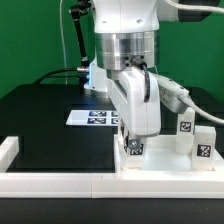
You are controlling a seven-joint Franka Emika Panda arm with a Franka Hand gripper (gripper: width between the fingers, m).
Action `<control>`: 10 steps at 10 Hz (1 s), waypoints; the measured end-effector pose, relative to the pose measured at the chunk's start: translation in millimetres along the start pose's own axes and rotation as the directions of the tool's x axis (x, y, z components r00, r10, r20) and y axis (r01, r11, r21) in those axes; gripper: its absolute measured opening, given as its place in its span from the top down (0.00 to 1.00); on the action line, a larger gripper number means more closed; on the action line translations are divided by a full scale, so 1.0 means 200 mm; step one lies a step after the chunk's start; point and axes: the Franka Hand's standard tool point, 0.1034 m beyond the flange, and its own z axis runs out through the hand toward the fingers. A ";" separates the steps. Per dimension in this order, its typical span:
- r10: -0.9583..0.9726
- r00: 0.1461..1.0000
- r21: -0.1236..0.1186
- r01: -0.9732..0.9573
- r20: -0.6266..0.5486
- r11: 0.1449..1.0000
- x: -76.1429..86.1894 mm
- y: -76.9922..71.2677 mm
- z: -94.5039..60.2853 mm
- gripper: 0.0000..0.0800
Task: Assemble square table
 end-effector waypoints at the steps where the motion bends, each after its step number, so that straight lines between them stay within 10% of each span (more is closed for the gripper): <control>1: -0.071 0.997 0.005 0.071 -0.007 0.997 0.00 0.00 0.00 0.62; 2: -0.271 0.960 0.049 0.275 -0.064 0.960 -0.01 -0.02 0.01 0.39; 4: -0.557 0.825 0.038 0.562 -0.095 0.826 -0.05 0.05 0.05 0.22; 7: -0.690 0.716 0.022 0.695 -0.103 0.719 -0.04 0.04 0.05 0.19; 9: -0.929 0.347 -0.032 0.935 -0.132 0.353 0.01 -0.03 -0.05 0.19; 10: -0.909 0.391 -0.023 0.917 -0.141 0.398 0.02 -0.03 -0.05 0.19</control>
Offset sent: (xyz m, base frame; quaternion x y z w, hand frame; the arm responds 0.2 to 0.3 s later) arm -0.0352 0.0198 -0.0096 0.0237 0.0084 -0.3497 0.9365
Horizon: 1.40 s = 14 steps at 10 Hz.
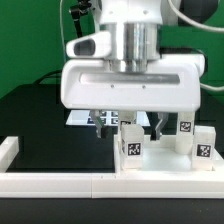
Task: Assemble square table
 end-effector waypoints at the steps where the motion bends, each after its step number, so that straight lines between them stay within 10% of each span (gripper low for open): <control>1: -0.001 1.000 -0.001 0.001 0.003 1.000 -0.01 0.00 0.01 0.19; 7: 0.370 0.929 0.000 -0.370 -0.002 0.929 0.00 0.01 0.01 0.96; 10: 0.680 0.733 0.017 -0.680 0.020 0.733 0.00 0.00 0.03 1.00; 13: 0.545 0.838 0.020 -0.545 0.020 0.838 0.01 -0.02 0.03 1.00; 14: 0.248 0.969 0.001 -0.248 -0.005 0.969 0.03 -0.06 0.01 0.85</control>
Offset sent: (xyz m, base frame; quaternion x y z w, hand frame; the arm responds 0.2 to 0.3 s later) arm 0.0000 0.0000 0.0000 0.0000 0.0000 0.1296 0.9916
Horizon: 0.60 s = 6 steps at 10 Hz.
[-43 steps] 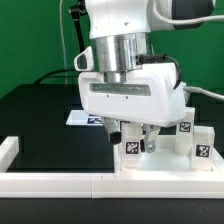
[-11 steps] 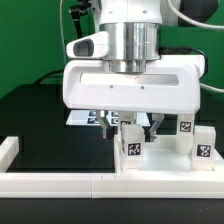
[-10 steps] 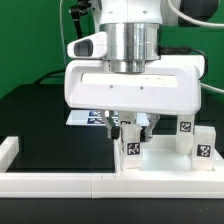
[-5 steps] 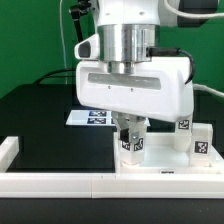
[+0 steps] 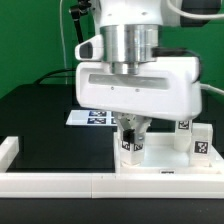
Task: Assemble square table
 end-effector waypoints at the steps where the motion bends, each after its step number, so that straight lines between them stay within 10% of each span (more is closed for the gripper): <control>1: -0.121 0.993 0.005 0.121 -0.006 0.993 -0.01 -0.02 -0.01 0.85; 3: -0.220 0.975 0.003 0.220 -0.031 0.976 -0.01 0.01 -0.01 0.45; 6: -0.199 0.980 0.009 0.199 0.012 0.980 -0.03 0.04 0.00 0.21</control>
Offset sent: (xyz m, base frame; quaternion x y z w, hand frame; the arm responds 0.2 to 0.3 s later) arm 0.0000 0.0000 0.0000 0.0000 0.0000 0.0000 1.0000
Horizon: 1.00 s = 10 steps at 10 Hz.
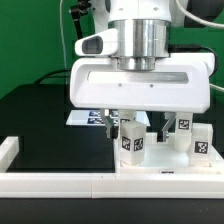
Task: Assemble square table
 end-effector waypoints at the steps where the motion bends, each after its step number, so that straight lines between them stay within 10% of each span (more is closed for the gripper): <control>1: 0.005 1.000 0.000 -0.005 0.022 1.000 -0.03 0.01 0.00 0.21; 7: 0.034 0.997 -0.012 -0.033 0.069 0.999 -0.15 0.04 0.03 0.22; 10: 0.188 0.980 -0.022 -0.187 0.067 0.982 -0.16 0.04 0.03 0.64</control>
Offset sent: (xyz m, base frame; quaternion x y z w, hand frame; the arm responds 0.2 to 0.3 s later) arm -0.0311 0.0037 -0.0042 0.0146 -0.0620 -0.0079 0.9979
